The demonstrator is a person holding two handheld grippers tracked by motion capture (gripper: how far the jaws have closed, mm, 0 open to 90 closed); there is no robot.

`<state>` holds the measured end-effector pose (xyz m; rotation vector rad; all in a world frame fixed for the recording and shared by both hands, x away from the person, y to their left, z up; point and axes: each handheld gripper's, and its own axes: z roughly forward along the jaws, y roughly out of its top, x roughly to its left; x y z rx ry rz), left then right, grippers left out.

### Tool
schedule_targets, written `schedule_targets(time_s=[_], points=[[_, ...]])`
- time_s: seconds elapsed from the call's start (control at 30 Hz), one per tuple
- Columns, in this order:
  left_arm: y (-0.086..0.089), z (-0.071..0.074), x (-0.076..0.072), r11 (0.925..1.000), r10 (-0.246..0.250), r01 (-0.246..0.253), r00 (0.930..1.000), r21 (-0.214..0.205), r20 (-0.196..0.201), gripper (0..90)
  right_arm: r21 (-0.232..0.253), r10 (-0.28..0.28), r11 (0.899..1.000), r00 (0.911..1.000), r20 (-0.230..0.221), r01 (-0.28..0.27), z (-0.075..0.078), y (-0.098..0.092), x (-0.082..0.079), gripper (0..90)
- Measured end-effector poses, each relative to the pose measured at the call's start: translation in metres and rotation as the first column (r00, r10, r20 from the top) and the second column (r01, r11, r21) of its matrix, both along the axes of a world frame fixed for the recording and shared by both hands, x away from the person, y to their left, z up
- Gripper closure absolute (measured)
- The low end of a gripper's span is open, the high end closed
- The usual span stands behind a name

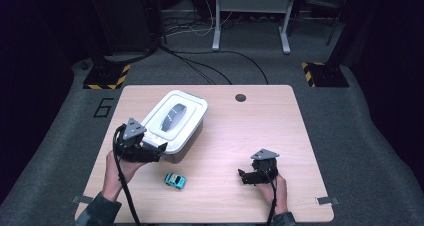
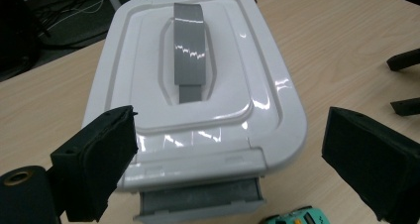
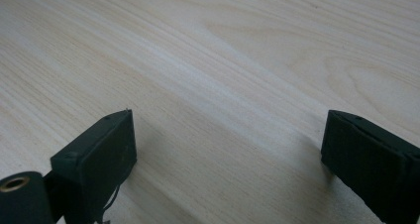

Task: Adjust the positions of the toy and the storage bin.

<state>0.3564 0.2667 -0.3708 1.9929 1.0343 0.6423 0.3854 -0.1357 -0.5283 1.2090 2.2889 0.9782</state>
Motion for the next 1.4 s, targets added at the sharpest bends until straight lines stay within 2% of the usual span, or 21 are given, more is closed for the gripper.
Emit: schedule_targets(time_s=[0.13, 0.17, 0.23, 0.3, 0.33, 0.43, 0.5, 0.6, 0.63, 0.77, 0.93, 1.1, 1.27, 1.4], points=[[0.000, -0.010, -0.024, 0.9994, 0.034, -0.034, 0.9994, -0.011, 0.000, 5.4, 0.001, -0.001, 1.000, 1.0000, -0.001, 0.001, 0.000, 0.000, 0.000, 6.3], [0.000, -0.010, -0.024, 0.9994, 0.034, -0.034, 0.9994, -0.011, 0.000, 5.4, 0.001, -0.001, 1.000, 1.0000, -0.001, 0.001, 0.000, 0.000, 0.000, 6.3], [-0.003, -0.021, -0.036, 0.9994, 0.034, -0.034, 0.9993, -0.003, -0.013, 5.0, 0.002, -0.001, 1.000, 1.0000, -0.002, 0.001, 0.000, 0.000, -0.001, 6.5], [-0.004, -0.025, -0.040, 0.9993, 0.037, -0.037, 0.9992, -0.004, -0.015, 4.9, 0.003, -0.002, 1.000, 1.0000, -0.003, 0.002, 0.000, 0.001, -0.001, 6.6], [-0.005, -0.035, -0.046, 0.9988, 0.044, -0.044, 0.9988, -0.020, -0.024, 4.9, 0.002, -0.001, 1.000, 1.0000, -0.003, 0.001, 0.000, 0.000, -0.001, 6.6], [-0.004, -0.052, -0.053, 0.9964, 0.063, -0.066, 0.9970, -0.053, -0.045, 5.0, -0.001, 0.007, 1.000, 1.0000, 0.003, -0.007, 0.000, 0.000, -0.001, 6.9], [-0.005, -0.058, -0.053, 0.9957, 0.070, -0.073, 0.9960, -0.058, -0.056, 4.0, -0.002, 0.006, 1.000, 1.0000, 0.006, -0.006, 0.000, 0.000, -0.001, 6.9], [-0.006, -0.076, -0.054, 0.9937, 0.080, -0.086, 0.9927, -0.071, -0.090, 2.8, -0.002, 0.007, 1.000, 1.0000, 0.006, -0.007, 0.000, 0.000, -0.001, 6.9], [-0.008, -0.087, -0.055, 0.9919, 0.085, -0.093, 0.9919, -0.087, -0.095, 2.7, -0.002, 0.006, 1.000, 1.0000, 0.006, -0.006, 0.000, 0.000, -0.001, 6.8], [-0.017, -0.112, -0.053, 0.9929, 0.084, -0.095, 0.9866, -0.072, -0.140, 0.7, -0.002, 0.006, 1.000, 1.0000, 0.005, -0.006, 0.000, 0.000, -0.001, 6.8], [-0.033, -0.134, -0.050, 0.9934, 0.088, -0.098, 0.9838, -0.059, -0.156, 0.0, -0.002, 0.007, 1.000, 1.0000, 0.005, -0.007, 0.000, 0.000, -0.001, 6.8], [-0.044, -0.145, -0.043, 0.9938, 0.094, -0.102, 0.9803, -0.042, -0.174, 0.0, -0.001, 0.007, 1.000, 1.0000, 0.004, -0.007, 0.000, 0.000, -0.001, 6.8], [-0.052, -0.151, -0.036, 0.9940, 0.099, -0.106, 0.9770, -0.028, -0.189, 0.0, -0.001, 0.006, 1.000, 1.0000, 0.002, -0.006, 0.000, 0.000, -0.001, 6.7], [-0.056, -0.154, -0.034, 0.9952, 0.093, -0.097, 0.9778, -0.013, -0.188, 8.7, -0.001, 0.006, 1.000, 1.0000, 0.002, -0.006, 0.000, 0.000, -0.001, 6.8]])
